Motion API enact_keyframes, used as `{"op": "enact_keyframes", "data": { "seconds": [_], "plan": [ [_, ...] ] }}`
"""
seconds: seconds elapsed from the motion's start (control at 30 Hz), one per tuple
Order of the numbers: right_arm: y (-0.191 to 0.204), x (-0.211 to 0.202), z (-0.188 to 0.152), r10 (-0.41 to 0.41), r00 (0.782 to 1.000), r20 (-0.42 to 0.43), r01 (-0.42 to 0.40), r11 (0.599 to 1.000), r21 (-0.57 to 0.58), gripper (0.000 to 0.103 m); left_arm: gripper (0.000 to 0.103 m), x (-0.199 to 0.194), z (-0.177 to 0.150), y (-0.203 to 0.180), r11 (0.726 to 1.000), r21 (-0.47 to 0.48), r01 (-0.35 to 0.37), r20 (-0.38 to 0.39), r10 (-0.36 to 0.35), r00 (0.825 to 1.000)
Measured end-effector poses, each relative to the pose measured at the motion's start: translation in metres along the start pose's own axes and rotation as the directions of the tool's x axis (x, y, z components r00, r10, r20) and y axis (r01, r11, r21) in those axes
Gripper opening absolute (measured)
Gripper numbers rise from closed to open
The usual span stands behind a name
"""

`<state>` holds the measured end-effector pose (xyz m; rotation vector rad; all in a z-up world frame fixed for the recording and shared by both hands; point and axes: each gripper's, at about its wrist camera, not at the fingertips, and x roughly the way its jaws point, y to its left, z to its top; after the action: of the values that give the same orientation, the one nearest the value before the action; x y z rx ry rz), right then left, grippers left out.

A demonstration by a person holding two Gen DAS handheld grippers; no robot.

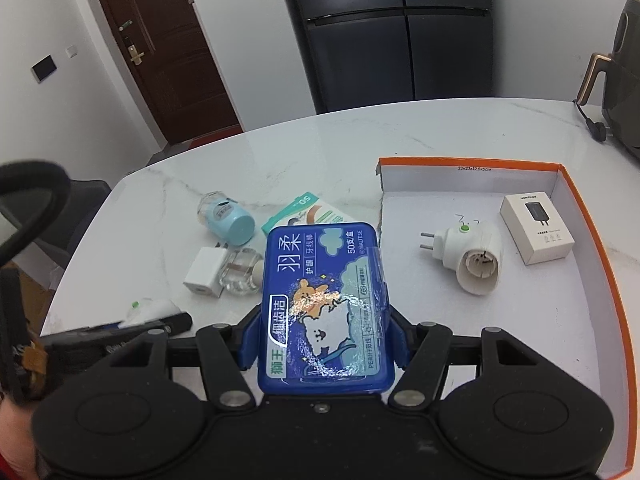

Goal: Organize rigid objects
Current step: 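Carry the blue tin and the white adapter toward the orange-rimmed box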

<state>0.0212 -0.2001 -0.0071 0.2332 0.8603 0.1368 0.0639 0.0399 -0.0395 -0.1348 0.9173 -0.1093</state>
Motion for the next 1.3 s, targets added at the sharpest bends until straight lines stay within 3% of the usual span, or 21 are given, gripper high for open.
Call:
{"op": "enact_keyframes", "data": {
  "seconds": [0.4, 0.8, 1.3],
  "plan": [
    [0.016, -0.025, -0.026, 0.046, 0.999, -0.011, -0.046, 0.998, -0.04, 0.073, 0.072, -0.06, -0.006, -0.028, 1.0, 0.027, 0.005, 0.076, -0.007, 0.997],
    [-0.011, -0.052, -0.031, 0.025, 0.999, 0.035, -0.025, 1.0, -0.011, 0.073, 0.073, -0.075, -0.005, -0.055, 0.999, 0.038, 0.029, 0.104, -0.033, 0.994],
    [-0.043, -0.072, -0.028, -0.032, 0.996, 0.079, 0.028, 0.999, 0.042, 0.073, 0.073, -0.075, -0.01, -0.1, 0.99, 0.121, 0.069, 0.095, -0.081, 0.992]
  ]
}}
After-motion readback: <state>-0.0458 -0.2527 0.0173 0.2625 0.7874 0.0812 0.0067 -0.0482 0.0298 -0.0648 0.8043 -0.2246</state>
